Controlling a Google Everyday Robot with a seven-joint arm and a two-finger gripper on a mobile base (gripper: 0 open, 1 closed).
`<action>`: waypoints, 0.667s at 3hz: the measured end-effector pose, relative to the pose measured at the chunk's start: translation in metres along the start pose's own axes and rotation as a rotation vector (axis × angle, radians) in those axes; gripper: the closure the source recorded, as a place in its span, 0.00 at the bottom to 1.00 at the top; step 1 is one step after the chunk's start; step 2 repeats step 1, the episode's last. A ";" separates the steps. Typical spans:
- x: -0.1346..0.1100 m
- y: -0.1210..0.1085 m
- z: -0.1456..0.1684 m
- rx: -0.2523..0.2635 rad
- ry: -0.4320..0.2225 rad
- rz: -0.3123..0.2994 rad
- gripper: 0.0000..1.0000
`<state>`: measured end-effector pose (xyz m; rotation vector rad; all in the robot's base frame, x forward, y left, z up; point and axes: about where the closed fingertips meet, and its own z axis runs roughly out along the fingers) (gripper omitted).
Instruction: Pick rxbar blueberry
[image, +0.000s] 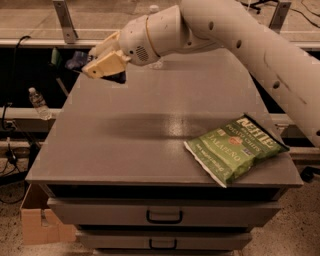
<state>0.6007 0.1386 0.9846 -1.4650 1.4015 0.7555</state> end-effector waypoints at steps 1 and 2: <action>-0.010 0.004 -0.007 -0.006 -0.043 0.006 1.00; -0.010 0.004 -0.007 -0.006 -0.043 0.006 1.00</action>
Offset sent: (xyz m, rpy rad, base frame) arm 0.0000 0.0000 0.0000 0.0000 0.0000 0.0000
